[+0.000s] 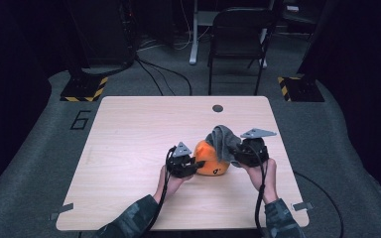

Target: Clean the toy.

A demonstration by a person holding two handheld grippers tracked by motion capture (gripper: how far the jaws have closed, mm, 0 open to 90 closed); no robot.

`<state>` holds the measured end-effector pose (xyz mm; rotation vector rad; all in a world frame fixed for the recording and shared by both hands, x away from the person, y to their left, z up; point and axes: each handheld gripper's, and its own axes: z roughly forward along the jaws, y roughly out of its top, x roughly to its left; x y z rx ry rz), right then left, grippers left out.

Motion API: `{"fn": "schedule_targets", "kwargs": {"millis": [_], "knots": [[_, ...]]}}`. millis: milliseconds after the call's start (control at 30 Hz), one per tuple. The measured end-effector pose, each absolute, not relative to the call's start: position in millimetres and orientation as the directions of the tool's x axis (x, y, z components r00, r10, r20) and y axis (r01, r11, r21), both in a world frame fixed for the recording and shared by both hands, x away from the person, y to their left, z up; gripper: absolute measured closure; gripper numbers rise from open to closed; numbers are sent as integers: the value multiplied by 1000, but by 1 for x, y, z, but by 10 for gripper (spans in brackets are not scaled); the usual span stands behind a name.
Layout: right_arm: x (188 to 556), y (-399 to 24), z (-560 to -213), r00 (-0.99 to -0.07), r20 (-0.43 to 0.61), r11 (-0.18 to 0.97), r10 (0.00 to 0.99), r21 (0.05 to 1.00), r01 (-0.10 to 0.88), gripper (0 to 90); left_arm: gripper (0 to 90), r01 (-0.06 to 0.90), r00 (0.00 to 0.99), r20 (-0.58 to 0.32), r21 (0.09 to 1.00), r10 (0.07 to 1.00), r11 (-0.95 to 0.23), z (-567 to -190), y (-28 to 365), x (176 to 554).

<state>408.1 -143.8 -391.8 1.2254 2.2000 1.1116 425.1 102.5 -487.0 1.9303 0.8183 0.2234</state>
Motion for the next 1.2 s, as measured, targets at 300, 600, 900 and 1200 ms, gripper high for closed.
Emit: {"fn": "schedule_targets", "kwargs": {"millis": [300, 600, 900, 1200], "knots": [[414, -112, -419, -589, -18, 402, 808, 749, 528, 740, 715, 444, 757, -181, 847, 628, -292, -488, 102, 426], [417, -124, -428, -560, -29, 416, 828, 701, 579, 741, 715, 448, 755, -189, 847, 628, -284, -489, 101, 426], [425, -141, -442, -528, -4, 406, 849, 646, 647, 741, 714, 447, 759, -190, 848, 623, -285, -489, 101, 426], [434, -152, -459, -495, -2, 396, 869, 601, 694, 741, 713, 447, 760, -194, 849, 620, -282, -489, 101, 427]]}}
